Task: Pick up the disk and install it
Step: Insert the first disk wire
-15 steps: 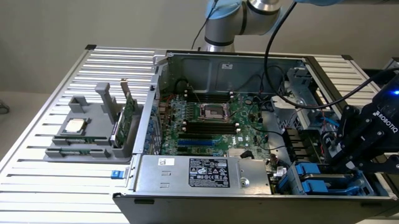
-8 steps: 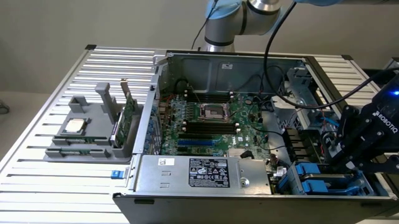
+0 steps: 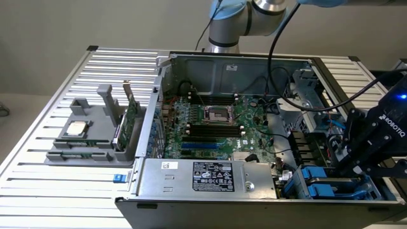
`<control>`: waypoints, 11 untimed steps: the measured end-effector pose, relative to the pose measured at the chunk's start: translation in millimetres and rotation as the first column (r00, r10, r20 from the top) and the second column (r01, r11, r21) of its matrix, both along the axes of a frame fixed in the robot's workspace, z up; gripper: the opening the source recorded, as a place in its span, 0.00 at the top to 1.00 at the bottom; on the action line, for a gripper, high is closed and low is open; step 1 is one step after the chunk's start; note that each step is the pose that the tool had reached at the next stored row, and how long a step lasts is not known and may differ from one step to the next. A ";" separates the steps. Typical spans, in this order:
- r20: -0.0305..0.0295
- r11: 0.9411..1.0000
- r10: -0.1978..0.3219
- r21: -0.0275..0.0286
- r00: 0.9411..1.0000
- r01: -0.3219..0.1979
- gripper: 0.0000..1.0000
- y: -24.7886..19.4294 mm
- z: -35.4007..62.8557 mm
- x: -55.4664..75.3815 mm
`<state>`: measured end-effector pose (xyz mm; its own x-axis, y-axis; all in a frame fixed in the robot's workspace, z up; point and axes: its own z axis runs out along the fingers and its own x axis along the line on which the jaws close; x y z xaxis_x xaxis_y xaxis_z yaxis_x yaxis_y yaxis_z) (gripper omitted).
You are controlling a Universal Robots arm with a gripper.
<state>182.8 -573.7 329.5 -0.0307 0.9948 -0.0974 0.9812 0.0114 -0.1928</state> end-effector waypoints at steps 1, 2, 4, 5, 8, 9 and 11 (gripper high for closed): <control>0.001 1.000 0.004 0.000 1.000 -0.004 0.80 0.0 -0.1 -0.1; 0.001 1.000 0.009 0.000 1.000 -0.009 0.80 0.1 0.0 -0.3; 0.003 1.000 0.017 0.001 1.000 -0.017 0.80 0.3 -0.1 -0.8; 0.004 1.000 0.021 0.001 1.000 -0.021 0.80 0.4 -0.1 -1.3; 0.005 1.000 0.029 0.002 1.000 -0.029 0.80 0.6 -0.2 -3.0; 0.005 1.000 0.030 0.001 1.000 -0.030 0.80 1.0 -0.2 -3.1; 0.005 0.999 0.032 0.002 0.999 -0.032 0.80 2.6 -0.2 -3.2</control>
<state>179.7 -571.1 329.4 -0.0620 0.9934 -0.0960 0.9813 0.0431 -0.1877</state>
